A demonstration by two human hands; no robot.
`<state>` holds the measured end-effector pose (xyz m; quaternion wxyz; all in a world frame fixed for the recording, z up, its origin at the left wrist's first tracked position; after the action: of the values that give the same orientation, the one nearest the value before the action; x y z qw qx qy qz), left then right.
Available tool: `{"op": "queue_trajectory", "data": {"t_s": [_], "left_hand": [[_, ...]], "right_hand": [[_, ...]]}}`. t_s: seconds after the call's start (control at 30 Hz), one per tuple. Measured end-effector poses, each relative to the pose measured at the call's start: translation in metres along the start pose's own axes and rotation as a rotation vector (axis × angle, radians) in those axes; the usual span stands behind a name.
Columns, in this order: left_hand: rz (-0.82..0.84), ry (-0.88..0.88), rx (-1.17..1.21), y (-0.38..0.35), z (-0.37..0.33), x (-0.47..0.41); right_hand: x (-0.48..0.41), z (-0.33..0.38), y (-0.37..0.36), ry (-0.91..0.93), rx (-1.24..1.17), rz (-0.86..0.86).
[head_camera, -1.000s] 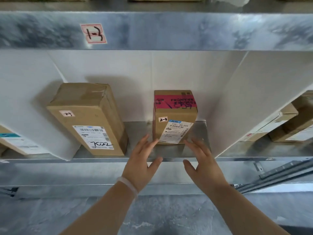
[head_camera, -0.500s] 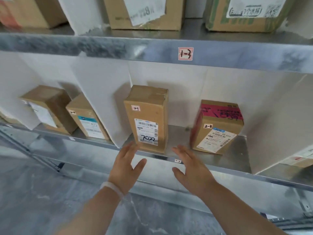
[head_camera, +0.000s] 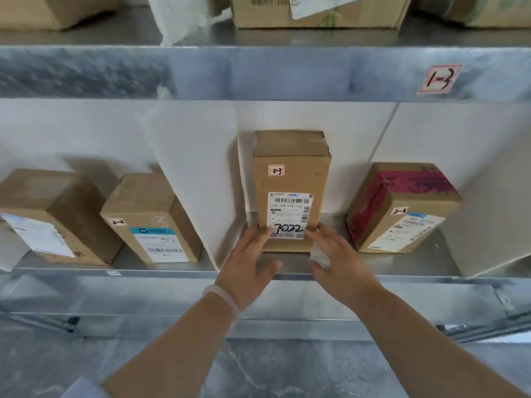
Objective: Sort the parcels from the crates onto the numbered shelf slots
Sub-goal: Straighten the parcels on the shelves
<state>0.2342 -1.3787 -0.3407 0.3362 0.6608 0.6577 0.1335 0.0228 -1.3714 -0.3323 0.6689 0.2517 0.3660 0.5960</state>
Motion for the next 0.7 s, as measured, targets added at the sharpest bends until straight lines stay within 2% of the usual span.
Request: {"op": "queue_trajectory", "data": {"t_s": [0.2, 0.47, 0.7], "left_hand": [[0.047, -0.054, 0.0, -0.007, 0.01, -0.009], [0.082, -0.066, -0.023, 0.005, 0.001, 0.003], [0.03, -0.149, -0.094, 0.042, -0.011, 0.058]], "right_hand": [[0.003, 0.002, -0.005, -0.043, 0.003, -0.073], [0.025, 0.014, 0.002, -0.058, 0.074, -0.082], [0.068, 0.059, -0.014, 0.138, 0.016, -0.119]]}}
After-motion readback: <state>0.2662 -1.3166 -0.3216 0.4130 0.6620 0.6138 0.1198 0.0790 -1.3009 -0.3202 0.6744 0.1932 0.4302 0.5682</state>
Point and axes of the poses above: each hand's wrist, its own x-axis away from the middle knuckle, its own y-axis out of the back of the hand, z = x × y, the point moved 3 cm from there along -x, towards the middle knuckle, and after that the axes turned 13 degrees about -z, right-handed, at the moved point
